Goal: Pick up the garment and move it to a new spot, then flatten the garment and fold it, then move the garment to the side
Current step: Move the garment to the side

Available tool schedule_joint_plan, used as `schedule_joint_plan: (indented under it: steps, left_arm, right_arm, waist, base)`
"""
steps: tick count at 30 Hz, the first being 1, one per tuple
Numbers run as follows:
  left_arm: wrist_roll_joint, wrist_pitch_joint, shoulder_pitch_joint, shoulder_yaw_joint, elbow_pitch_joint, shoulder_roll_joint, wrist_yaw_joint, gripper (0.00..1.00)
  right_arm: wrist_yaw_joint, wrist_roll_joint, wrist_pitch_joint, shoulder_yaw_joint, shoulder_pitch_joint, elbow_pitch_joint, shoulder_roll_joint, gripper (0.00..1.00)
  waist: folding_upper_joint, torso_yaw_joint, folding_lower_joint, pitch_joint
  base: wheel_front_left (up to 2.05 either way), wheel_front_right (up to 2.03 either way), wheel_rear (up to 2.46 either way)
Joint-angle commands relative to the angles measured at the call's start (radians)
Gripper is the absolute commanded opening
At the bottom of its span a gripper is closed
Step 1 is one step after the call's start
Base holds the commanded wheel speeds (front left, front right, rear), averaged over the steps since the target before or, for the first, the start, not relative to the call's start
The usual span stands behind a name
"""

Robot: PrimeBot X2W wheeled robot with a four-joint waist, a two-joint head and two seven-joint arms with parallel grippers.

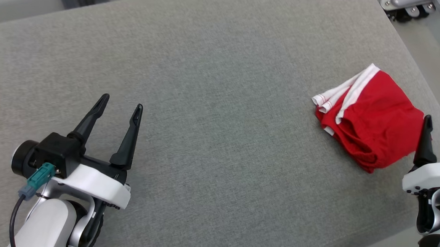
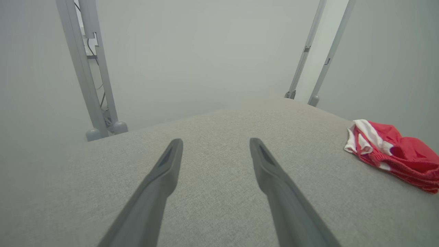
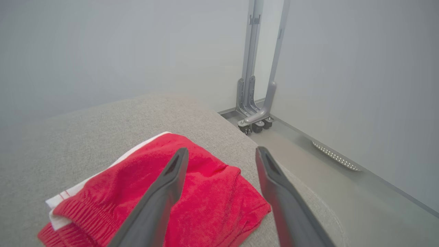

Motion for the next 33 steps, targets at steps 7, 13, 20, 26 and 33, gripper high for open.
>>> schedule_joint_plan:
  steps: [7, 13, 20, 26, 33]
  left_arm:
    - [-0.027, -0.042, 0.033, 0.014, 0.03, -0.026, 0.027, 1.0]
    - [-0.043, -0.08, 0.051, 0.041, 0.043, -0.037, 0.048, 1.0]
    - [-0.054, -0.102, 0.091, 0.072, 0.039, -0.036, 0.079, 1.0]
    - [-0.061, -0.106, 0.135, 0.075, 0.048, -0.025, 0.079, 1.0]
    - [-0.064, -0.099, 0.203, 0.062, 0.049, -0.016, 0.088, 1.0]
  right_arm:
    - [-0.001, 0.046, -0.002, 0.085, 0.093, -0.285, 0.005, 1.0]
    - [-0.001, 0.062, 0.0, 0.201, 0.147, -0.469, 0.007, 1.0]
    - [-0.001, 0.074, 0.059, 0.313, 0.208, -0.562, 0.006, 1.0]
    - [-0.001, 0.08, 0.089, 0.331, 0.272, -0.564, 0.006, 1.0]
    - [-0.001, 0.101, 0.113, 0.322, 0.375, -0.531, 0.006, 1.0]
  waist:
    - [0.0, 0.111, 0.0, -0.089]
    - [0.0, 0.22, 0.0, -0.129]
    - [0.0, 0.331, 0.0, -0.188]
    - [0.0, 0.372, 0.0, -0.242]
    - [0.0, 0.386, 0.0, -0.315]
  base:
    - [0.0, 0.0, 0.0]
    - [0.0, 0.0, 0.0]
    - [0.0, 0.0, 0.0]
    - [0.0, 0.0, 0.0]
    - [0.0, 0.0, 0.0]
